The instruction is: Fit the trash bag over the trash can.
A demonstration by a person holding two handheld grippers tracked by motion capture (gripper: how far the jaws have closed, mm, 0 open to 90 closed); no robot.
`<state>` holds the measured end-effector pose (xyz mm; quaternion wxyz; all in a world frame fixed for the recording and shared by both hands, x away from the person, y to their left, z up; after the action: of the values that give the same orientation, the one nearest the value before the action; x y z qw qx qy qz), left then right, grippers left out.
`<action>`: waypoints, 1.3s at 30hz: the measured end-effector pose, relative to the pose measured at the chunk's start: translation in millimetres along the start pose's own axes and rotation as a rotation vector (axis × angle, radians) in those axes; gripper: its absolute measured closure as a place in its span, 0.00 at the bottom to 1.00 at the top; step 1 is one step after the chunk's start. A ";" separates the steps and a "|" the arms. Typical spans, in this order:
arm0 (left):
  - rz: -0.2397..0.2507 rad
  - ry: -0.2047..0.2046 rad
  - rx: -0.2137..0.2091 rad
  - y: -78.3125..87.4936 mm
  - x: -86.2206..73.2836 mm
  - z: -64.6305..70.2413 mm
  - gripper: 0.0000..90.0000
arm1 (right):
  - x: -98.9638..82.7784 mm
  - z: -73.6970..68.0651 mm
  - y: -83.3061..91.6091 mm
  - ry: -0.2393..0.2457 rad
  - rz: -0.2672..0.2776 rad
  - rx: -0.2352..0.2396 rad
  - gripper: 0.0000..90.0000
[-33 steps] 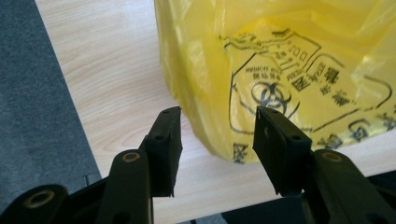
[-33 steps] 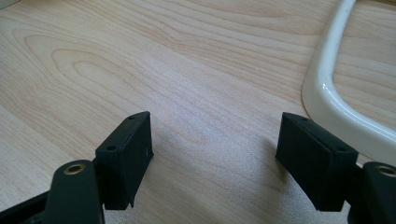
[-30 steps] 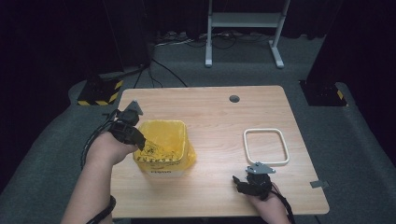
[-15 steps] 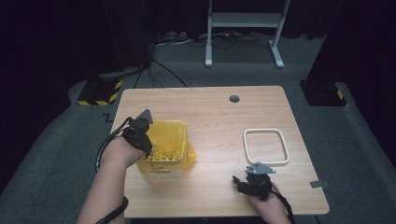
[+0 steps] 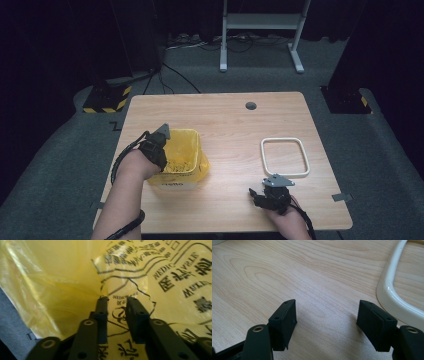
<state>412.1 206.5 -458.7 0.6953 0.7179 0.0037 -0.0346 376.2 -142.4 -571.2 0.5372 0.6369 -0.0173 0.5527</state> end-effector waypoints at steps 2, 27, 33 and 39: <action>-0.008 0.009 -0.015 -4.7 0.5 -1.0 0.85 | 0.0 0.0 0.0 0.000 0.000 0.001 0.35; 0.072 -0.104 -0.041 55.8 -0.5 52.2 0.77 | 0.8 -1.0 -0.1 0.009 0.002 -0.004 0.36; 0.062 -0.138 -0.074 56.1 1.5 84.0 0.78 | 1.1 -1.2 -0.1 0.016 0.003 -0.007 0.36; 0.014 -0.157 -0.054 27.6 5.6 97.0 0.84 | 1.3 -1.6 -0.2 0.015 0.004 -0.007 0.36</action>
<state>414.8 108.4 -434.4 0.7129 0.6939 -0.0550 -0.0856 375.8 -140.4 -570.6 0.5384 0.6309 -0.0163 0.5585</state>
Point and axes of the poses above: each handheld gripper's, and its own axes: y roughly backward along the jaws, x roughly out of its top, z roughly to its right, the point moved 7 cm from there along -y, roughly forward along the jaws, and after that the axes turned 13 degrees about y, right-handed, at the moved point
